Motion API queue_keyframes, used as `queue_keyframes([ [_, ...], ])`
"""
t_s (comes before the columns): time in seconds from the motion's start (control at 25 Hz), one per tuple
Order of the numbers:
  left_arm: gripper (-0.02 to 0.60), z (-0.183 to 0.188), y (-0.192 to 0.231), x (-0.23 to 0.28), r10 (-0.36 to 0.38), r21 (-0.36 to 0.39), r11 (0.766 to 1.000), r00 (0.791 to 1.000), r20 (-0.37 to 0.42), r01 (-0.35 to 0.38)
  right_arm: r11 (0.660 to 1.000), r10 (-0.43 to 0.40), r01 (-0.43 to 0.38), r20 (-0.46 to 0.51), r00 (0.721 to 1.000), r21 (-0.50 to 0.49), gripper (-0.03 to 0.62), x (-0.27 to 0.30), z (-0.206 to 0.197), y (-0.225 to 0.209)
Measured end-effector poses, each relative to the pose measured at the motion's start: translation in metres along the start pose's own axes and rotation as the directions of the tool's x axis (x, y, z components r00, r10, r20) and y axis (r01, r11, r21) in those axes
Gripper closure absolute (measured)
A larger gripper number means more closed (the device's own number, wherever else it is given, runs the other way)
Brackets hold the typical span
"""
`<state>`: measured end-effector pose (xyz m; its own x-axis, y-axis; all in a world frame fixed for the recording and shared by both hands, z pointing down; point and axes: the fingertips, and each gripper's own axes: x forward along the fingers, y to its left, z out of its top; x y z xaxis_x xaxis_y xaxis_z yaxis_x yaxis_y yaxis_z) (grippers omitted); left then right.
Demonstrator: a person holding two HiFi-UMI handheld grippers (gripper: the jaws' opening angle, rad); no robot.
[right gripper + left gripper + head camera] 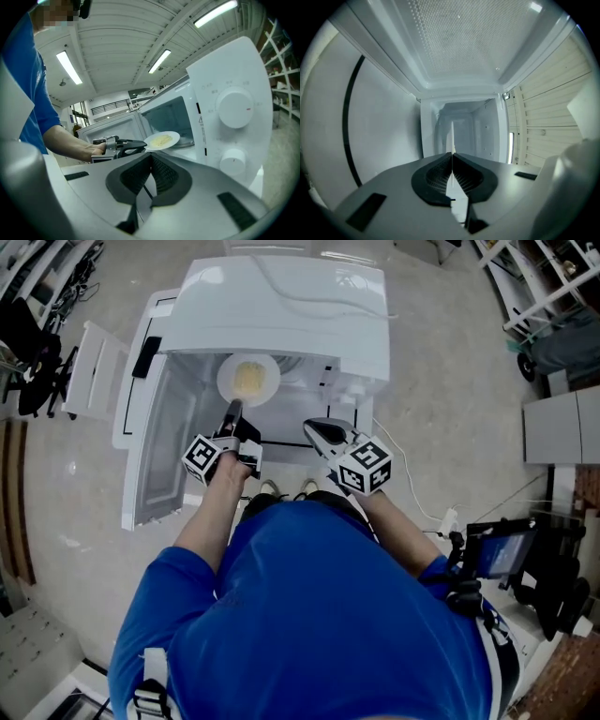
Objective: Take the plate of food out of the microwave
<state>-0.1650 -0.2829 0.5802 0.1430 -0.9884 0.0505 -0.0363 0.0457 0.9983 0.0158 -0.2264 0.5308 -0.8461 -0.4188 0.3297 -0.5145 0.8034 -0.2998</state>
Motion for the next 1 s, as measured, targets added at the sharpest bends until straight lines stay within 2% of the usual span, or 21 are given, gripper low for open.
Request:
queue_keyframes([
  [0.2,0.565,-0.006,-0.014,-0.037,-0.026,-0.014,1.000,0.999,0.048,0.027,0.997,0.034,-0.034,-0.004,0.999,0.065,0.592,-0.009,-0.016,-0.004],
  [0.44,0.565,-0.006,-0.024,-0.080,-0.035,-0.014,0.999,0.995,0.093,0.037,0.994,0.054,-0.054,0.006,0.999,0.094,0.592,-0.023,-0.023,-0.001],
  [0.76,0.565,-0.018,-0.030,-0.130,-0.067,-0.023,0.997,0.996,0.057,0.069,0.992,0.002,-0.009,0.056,0.998,0.124,0.592,-0.053,-0.031,0.022],
  [1.0,0.565,-0.025,-0.037,-0.182,-0.096,-0.020,0.995,0.995,-0.008,0.096,0.985,-0.052,0.036,0.094,0.994,0.171,0.592,-0.075,-0.049,0.070],
])
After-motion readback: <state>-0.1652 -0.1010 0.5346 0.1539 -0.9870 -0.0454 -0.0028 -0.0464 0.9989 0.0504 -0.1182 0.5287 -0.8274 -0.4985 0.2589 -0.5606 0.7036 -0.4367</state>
